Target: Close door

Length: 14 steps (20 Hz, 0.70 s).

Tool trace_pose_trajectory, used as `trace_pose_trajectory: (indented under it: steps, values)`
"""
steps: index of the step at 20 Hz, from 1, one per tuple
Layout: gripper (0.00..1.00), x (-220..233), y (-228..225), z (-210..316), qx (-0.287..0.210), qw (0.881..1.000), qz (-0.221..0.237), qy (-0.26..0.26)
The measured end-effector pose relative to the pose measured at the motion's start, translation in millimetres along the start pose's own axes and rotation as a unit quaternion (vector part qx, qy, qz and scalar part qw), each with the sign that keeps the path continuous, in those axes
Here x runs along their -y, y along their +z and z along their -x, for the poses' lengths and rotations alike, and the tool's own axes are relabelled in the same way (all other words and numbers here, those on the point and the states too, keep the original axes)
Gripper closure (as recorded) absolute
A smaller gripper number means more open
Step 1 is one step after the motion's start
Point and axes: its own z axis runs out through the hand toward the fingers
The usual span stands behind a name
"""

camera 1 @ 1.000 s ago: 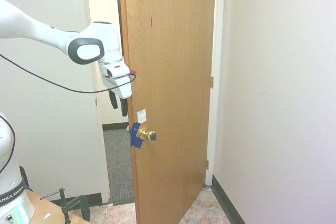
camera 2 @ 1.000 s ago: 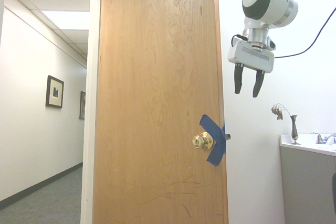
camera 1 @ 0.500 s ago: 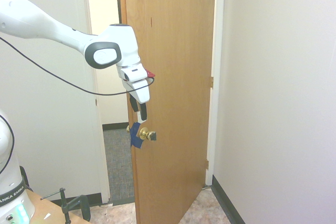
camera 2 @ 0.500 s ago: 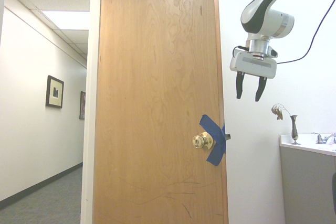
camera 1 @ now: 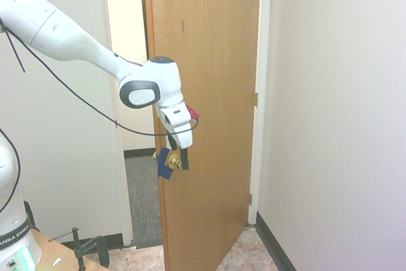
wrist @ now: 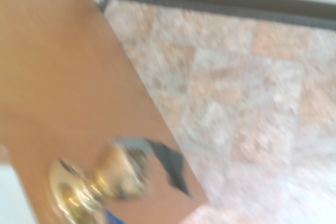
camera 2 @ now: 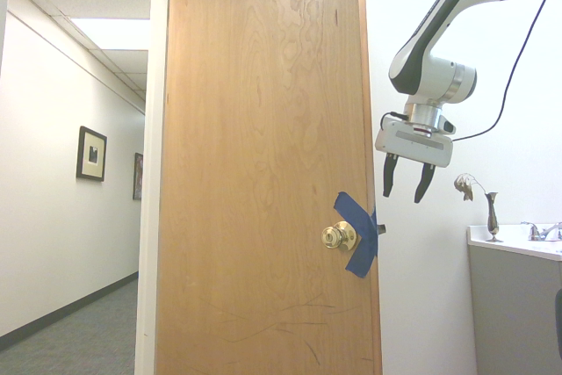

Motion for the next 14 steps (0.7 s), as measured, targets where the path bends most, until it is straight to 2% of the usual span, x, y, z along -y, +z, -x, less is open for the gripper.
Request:
trace_pose_trajectory:
  steps: [4, 6, 8, 10, 12, 14]
  values:
    - [0.0, 31.8, 17.7, 23.7, 0.034, 0.998, -0.056, -0.018]
    - [0.0, 52.7, 35.7, 63.3, 0.066, 0.994, -0.072, -0.04]
    - [0.0, 84.2, 56.9, 133.3, 0.094, 0.989, -0.078, -0.078]
    - [0.0, 123.8, 71.8, 228.3, 0.108, 0.981, -0.088, -0.136]
    - [0.0, 154.3, 87.3, 332.8, 0.095, 0.972, -0.099, -0.188]
    - [0.0, 166.2, 115.0, 416.7, 0.087, 0.965, -0.098, -0.229]
